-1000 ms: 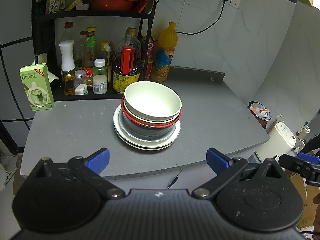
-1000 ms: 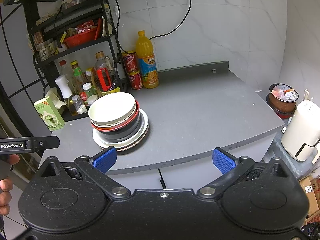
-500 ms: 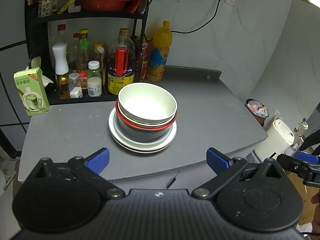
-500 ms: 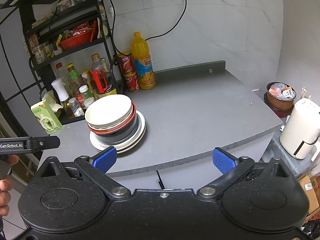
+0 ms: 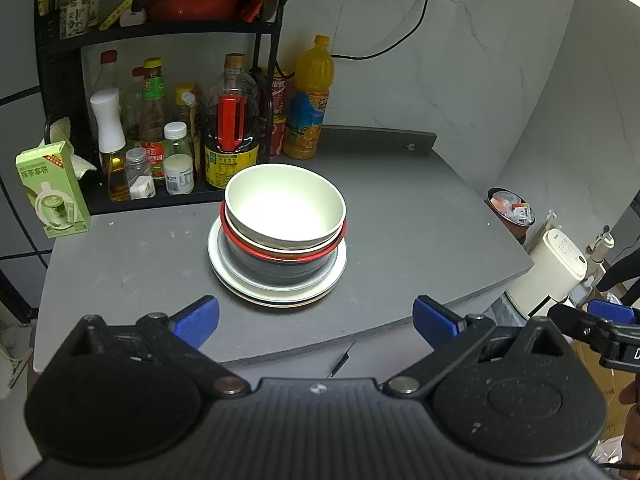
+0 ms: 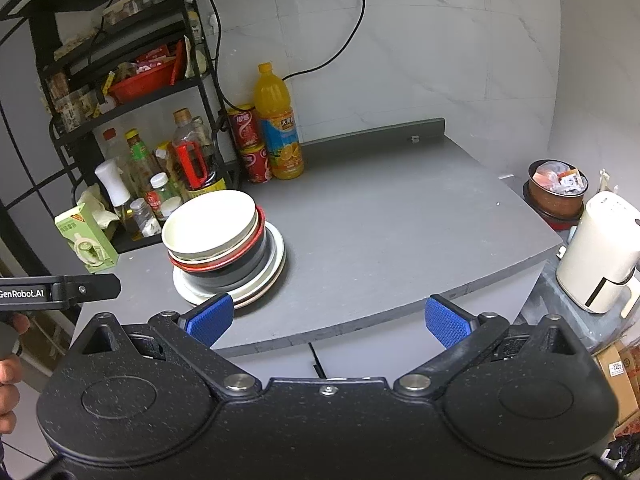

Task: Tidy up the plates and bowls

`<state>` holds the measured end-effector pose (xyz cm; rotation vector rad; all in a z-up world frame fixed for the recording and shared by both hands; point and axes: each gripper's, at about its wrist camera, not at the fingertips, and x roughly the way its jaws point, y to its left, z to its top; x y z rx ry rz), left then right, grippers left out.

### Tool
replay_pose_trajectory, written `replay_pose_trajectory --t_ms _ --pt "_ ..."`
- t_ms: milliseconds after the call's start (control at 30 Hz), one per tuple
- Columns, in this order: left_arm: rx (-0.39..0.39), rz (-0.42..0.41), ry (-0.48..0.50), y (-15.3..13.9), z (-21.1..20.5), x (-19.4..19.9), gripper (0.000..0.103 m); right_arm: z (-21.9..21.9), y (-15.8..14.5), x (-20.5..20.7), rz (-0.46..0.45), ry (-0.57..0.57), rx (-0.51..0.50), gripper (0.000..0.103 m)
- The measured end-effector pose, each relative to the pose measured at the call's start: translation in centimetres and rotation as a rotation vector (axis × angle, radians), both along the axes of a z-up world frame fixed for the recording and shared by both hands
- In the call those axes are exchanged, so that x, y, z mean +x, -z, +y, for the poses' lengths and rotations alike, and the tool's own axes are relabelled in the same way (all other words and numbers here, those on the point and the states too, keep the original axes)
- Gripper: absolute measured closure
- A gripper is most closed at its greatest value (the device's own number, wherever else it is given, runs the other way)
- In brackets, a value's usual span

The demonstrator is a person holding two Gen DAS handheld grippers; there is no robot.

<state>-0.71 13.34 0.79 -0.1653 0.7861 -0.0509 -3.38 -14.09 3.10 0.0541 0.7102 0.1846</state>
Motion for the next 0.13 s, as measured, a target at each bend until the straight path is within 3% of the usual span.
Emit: replay_pose_trajectory --t_ms 133 --pt "-0.012 0.008 -0.008 0.22 0.17 0.31 0.001 0.13 0.15 0.19 0.007 -0.004 -0.005 0.000"
